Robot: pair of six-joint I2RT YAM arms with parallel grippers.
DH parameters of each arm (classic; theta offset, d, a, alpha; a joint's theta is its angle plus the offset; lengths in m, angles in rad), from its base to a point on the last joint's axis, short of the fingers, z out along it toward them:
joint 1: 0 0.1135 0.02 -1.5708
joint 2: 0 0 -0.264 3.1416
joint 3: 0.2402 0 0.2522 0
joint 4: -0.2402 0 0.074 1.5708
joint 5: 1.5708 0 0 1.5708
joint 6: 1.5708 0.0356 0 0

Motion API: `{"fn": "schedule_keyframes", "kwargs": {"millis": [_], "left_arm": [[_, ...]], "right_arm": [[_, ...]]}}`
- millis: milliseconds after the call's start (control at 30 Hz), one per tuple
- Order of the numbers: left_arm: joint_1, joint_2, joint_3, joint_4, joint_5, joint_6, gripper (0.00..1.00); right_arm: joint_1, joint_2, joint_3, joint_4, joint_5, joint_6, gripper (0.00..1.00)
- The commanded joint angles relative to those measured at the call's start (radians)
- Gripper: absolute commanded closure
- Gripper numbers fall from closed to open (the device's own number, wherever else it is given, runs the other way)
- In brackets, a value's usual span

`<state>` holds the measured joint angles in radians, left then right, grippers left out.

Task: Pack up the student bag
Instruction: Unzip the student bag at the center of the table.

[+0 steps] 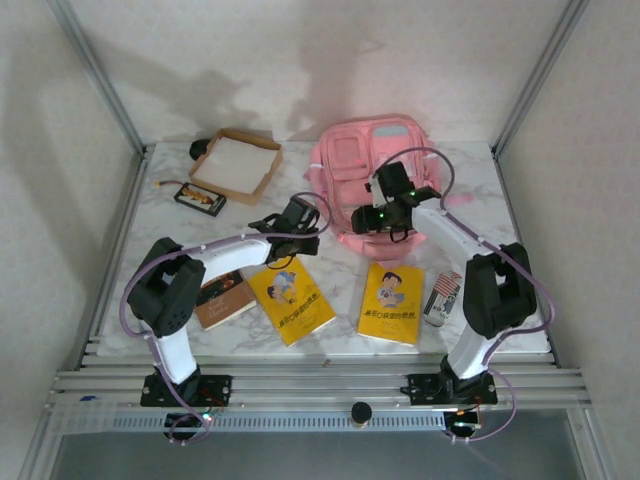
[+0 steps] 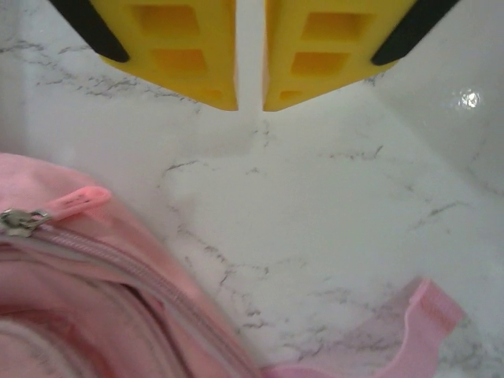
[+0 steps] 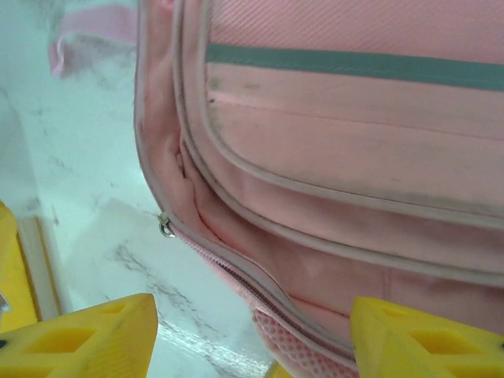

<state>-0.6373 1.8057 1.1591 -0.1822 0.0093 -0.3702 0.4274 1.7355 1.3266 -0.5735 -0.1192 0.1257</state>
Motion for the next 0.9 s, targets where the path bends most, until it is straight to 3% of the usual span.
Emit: {"fn": "schedule_keyframes", "kwargs": {"millis": [0, 133, 333, 400, 600, 867], "left_arm": [[0.020, -0.051, -0.011, 0.044, 0.020, -0.076, 0.82], [0.022, -0.091, -0.049, 0.096, 0.049, -0.136, 0.74], [0.028, -0.090, -0.055, 0.092, 0.038, -0.125, 0.65], [0.028, -0.087, -0.057, 0.095, 0.036, -0.101, 0.62], [0.033, -0.060, -0.034, 0.106, 0.057, -0.013, 0.56], [0.033, -0.038, -0.031, 0.197, 0.147, 0.159, 0.53]], "right_arm": [[0.012, 0.072, 0.048, -0.043, -0.049, -0.181, 0.34], [0.035, 0.124, 0.084, -0.055, -0.074, -0.294, 0.34], [0.040, 0.179, 0.094, -0.021, -0.050, -0.376, 0.38], [0.040, 0.198, 0.095, -0.032, -0.041, -0.406, 0.43], [0.041, 0.209, 0.094, -0.037, -0.027, -0.450, 0.73], [0.039, 0.081, 0.084, 0.012, -0.062, -0.560, 0.96]]}}
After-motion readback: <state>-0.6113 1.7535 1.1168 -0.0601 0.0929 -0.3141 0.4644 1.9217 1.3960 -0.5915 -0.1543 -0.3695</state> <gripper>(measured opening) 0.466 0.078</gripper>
